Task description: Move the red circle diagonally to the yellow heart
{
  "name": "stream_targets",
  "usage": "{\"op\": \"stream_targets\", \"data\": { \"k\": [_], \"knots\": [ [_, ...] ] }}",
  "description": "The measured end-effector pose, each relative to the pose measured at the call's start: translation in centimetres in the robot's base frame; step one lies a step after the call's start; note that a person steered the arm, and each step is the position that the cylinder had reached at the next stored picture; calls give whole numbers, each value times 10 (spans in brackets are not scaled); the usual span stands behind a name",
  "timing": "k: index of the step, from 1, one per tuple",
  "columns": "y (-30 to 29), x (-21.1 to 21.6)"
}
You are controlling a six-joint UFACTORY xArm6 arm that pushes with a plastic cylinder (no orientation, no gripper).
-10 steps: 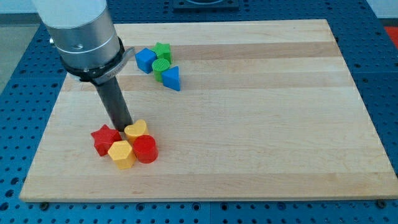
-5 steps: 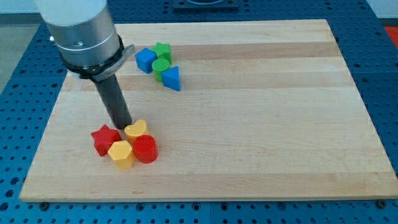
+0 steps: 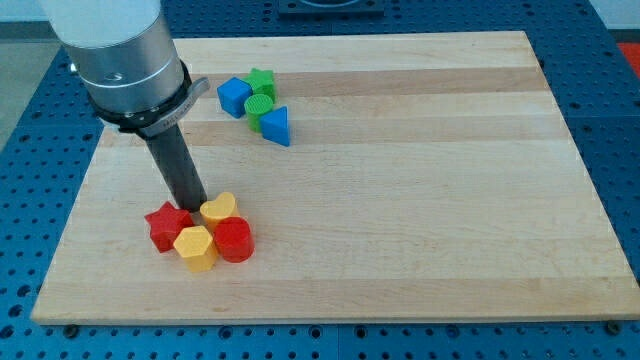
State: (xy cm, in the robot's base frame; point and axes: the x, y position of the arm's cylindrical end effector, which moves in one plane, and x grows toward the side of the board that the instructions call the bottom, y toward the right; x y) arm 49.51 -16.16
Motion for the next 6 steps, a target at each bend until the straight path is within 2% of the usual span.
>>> {"op": "stream_targets", "data": {
  "k": [2,3,4,5,6],
  "knots": [
    [69,2],
    [86,26],
    [86,27],
    [122,13],
    [133,60]
  ]
}}
